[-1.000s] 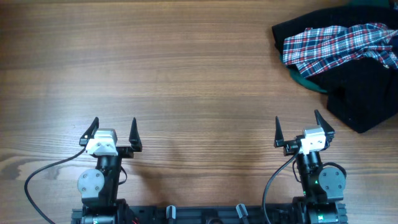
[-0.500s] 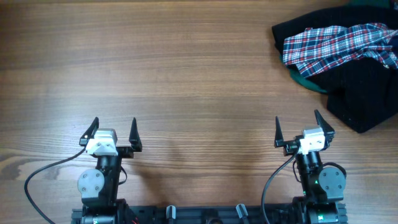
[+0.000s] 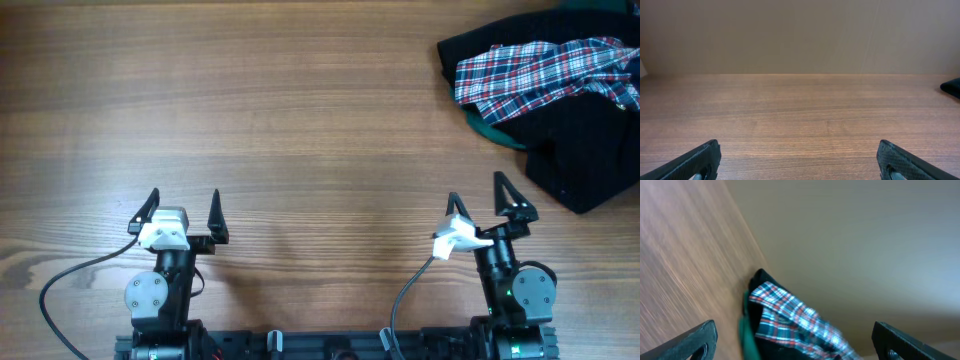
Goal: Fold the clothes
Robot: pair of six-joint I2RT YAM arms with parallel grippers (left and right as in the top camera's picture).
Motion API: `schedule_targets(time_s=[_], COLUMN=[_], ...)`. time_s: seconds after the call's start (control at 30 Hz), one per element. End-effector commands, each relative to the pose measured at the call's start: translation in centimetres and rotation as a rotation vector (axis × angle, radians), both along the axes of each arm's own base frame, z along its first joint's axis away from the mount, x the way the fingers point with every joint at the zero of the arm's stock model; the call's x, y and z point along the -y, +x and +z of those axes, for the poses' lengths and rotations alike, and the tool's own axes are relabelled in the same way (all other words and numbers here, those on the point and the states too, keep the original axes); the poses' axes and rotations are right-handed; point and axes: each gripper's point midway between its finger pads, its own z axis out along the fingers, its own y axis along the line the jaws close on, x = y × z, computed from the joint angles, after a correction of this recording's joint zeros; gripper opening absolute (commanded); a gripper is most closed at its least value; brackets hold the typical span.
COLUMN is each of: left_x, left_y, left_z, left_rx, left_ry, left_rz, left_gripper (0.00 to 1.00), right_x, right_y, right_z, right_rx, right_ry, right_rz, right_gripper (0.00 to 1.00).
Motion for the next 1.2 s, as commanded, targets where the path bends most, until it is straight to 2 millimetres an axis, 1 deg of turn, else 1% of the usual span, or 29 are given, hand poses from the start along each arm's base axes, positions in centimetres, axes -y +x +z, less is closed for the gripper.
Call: schedule_targets(time_s=[0.0, 0.07, 0.13, 0.2, 0.67, 0.73, 0.8, 0.87, 0.9, 1.0, 1.07, 1.1, 1.17], left_x=[0.6, 0.6, 0.6, 0.6, 0.6, 0.6, 0.6, 0.6, 0.6, 0.6, 0.6, 0.6, 0.6], left_y=[0.0, 0.0, 0.0, 0.0, 0.0, 0.0, 0.0, 0.0, 0.0, 0.0, 0.0, 0.0, 0.0], left_z=[-0.3, -0.3, -0.3, -0.3, -0.4, -0.4, -0.4, -0.4, -0.4, -0.4, -0.4, -0.4, -0.4], left_rx=[-0.012, -0.012, -0.012, -0.012, -0.015, -0.015, -0.015, -0.015, -0.015, -0.015, -0.015, -0.015, -0.015], left_ry=[0.012, 0.012, 0.012, 0.012, 0.012, 0.012, 0.012, 0.012, 0.012, 0.012, 0.012, 0.012, 0.012], left_rz=[-0.034, -0.033, -0.033, -0.033, -0.037, -0.037, -0.037, -0.037, -0.037, -0.037, -0.037, -0.037, -0.038], left_gripper=[1.00, 1.00, 1.00, 1.00, 1.00, 1.00, 1.00, 1.00, 1.00, 1.00, 1.00, 1.00, 1.00], right_x=[-0.8, -0.8, -0.9, -1.2, -1.2, -1.8, -3.5, -4.8, -5.4, -5.6, -5.7, -6.0, -6.5], right_y=[-0.1, -0.1, -0.1, -0.2, -0.2, -0.3, -0.7, -1.0, -1.1, -0.8, -0.8, -0.9, -1.2], right_z=[0.1, 0.1, 0.2, 0.2, 0.1, 0.0, -0.2, -0.8, -1.5, -3.4, -4.6, -5.7, -7.2], right_rx=[0.065, 0.101, 0.165, 0.171, 0.168, 0.182, 0.219, 0.230, 0.219, 0.111, 0.019, -0.036, -0.099], right_ry=[-0.384, -0.609, -0.951, -0.944, -0.944, -0.941, -0.931, -0.916, -0.907, -0.798, -0.672, -0.625, -0.585], right_rz=[0.046, 0.044, 0.044, 0.062, 0.064, 0.098, 0.198, 0.286, 0.333, 0.380, 0.403, 0.434, 0.487], right_gripper=[1.00, 1.00, 1.00, 1.00, 1.00, 1.00, 1.00, 1.00, 1.00, 1.00, 1.00, 1.00, 1.00])
